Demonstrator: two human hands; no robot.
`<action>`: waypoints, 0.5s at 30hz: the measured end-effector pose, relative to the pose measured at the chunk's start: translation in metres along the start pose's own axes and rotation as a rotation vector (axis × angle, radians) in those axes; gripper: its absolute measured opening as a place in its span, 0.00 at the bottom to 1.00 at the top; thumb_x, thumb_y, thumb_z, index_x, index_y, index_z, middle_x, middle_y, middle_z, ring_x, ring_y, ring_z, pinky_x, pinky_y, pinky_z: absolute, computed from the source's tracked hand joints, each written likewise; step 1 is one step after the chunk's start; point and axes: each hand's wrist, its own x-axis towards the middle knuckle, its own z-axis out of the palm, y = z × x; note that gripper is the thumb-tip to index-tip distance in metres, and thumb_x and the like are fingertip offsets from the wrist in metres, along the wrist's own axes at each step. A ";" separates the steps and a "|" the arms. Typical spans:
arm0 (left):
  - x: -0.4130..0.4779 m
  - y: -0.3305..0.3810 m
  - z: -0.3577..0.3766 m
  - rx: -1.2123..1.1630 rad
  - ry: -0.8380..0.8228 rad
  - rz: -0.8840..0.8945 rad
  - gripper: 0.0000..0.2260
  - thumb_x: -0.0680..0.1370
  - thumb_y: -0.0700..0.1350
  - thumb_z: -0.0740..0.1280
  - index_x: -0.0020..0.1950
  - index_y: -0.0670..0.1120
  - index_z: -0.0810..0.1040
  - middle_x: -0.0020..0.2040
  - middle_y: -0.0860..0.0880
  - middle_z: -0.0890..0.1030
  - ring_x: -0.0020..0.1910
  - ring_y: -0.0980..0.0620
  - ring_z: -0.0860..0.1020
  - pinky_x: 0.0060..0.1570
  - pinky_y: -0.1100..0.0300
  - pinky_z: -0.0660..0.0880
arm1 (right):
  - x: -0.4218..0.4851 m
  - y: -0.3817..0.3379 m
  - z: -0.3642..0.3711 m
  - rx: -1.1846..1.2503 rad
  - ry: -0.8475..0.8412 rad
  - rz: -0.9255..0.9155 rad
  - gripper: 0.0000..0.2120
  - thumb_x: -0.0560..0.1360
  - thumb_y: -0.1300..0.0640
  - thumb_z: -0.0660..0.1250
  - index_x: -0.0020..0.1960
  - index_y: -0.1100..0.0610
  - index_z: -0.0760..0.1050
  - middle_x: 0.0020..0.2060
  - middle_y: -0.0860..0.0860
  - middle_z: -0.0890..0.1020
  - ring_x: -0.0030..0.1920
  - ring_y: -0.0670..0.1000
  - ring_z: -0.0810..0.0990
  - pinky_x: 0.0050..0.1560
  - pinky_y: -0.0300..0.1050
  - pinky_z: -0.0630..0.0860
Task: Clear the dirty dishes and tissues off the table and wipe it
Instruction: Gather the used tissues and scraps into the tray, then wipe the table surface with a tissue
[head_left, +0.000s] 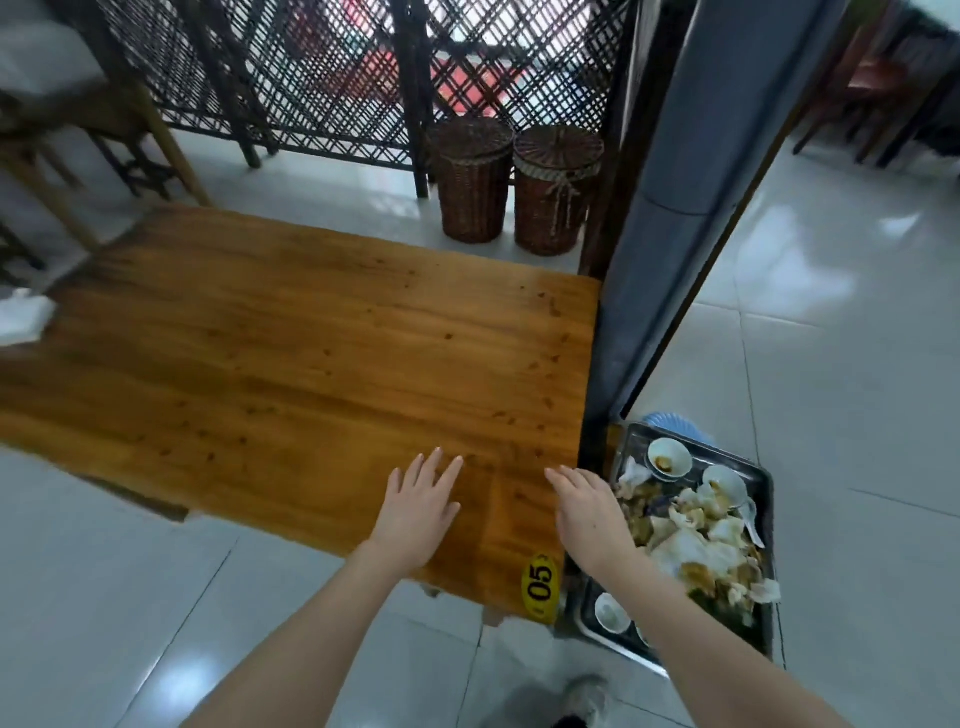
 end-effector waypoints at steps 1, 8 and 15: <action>-0.010 -0.018 -0.001 -0.008 0.005 -0.033 0.26 0.83 0.57 0.48 0.79 0.55 0.44 0.80 0.48 0.47 0.79 0.45 0.47 0.75 0.45 0.48 | 0.002 -0.018 0.002 -0.012 -0.002 -0.026 0.25 0.79 0.63 0.57 0.74 0.53 0.63 0.71 0.51 0.69 0.72 0.53 0.64 0.73 0.48 0.59; -0.085 -0.133 0.006 -0.078 0.039 -0.250 0.26 0.83 0.57 0.49 0.79 0.55 0.43 0.80 0.49 0.47 0.78 0.45 0.46 0.74 0.44 0.48 | 0.018 -0.142 0.025 -0.005 -0.022 -0.150 0.24 0.80 0.61 0.56 0.75 0.51 0.61 0.73 0.51 0.66 0.73 0.53 0.61 0.74 0.50 0.54; -0.149 -0.216 0.001 -0.122 0.095 -0.418 0.26 0.83 0.56 0.50 0.79 0.54 0.44 0.80 0.47 0.49 0.77 0.44 0.52 0.74 0.44 0.52 | 0.043 -0.246 0.043 0.002 -0.085 -0.301 0.26 0.80 0.62 0.58 0.76 0.50 0.60 0.74 0.51 0.64 0.75 0.53 0.58 0.75 0.53 0.51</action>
